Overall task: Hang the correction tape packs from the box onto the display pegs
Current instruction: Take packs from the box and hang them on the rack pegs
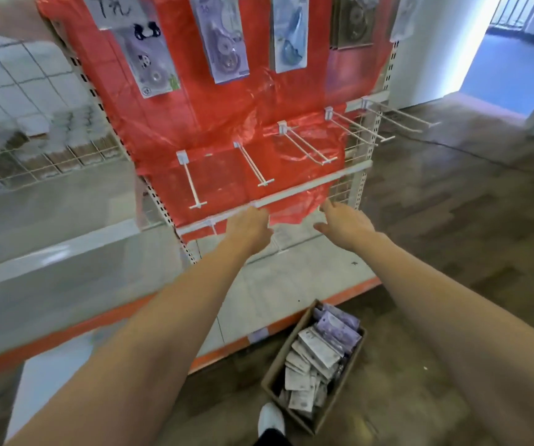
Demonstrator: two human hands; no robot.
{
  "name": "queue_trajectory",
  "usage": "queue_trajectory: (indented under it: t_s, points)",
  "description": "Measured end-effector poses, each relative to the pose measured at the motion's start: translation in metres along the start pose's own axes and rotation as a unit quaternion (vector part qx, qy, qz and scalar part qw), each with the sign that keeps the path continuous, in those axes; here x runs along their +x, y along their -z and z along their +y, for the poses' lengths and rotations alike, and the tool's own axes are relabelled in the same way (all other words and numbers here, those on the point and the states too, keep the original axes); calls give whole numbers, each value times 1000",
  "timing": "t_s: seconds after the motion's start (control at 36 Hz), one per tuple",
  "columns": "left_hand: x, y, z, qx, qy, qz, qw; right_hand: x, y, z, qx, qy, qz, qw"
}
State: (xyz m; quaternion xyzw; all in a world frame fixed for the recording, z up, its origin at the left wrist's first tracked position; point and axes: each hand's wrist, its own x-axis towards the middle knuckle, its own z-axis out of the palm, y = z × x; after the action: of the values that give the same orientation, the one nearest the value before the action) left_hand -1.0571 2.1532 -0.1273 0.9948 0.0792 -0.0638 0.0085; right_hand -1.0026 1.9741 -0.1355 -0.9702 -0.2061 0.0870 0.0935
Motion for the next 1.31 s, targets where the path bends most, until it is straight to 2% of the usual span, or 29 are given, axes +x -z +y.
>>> queue_trajectory:
  t_s: [0.28,0.61,0.75,0.94,1.14,1.31]
  points:
    - [-22,-111,53,23,-78,-140,987,-53,-107,54,32,-47,-94,994]
    - [-46,-242,61,8,-84,-260,962,-99,-244,68,116,-150,-179,965]
    - [-57,-287,45,-3,-116,-276,954,-112,-291,54,128,-185,-206,952]
    - [-41,-352,34,-63,-87,-267,958,-111,-350,49,144,-218,-200,944]
    - [-6,-442,48,-71,-95,-262,958,-86,-432,81,161,-256,-193,934]
    - [29,-535,69,-72,-77,-281,954,-57,-509,126,159,-248,-214,931]
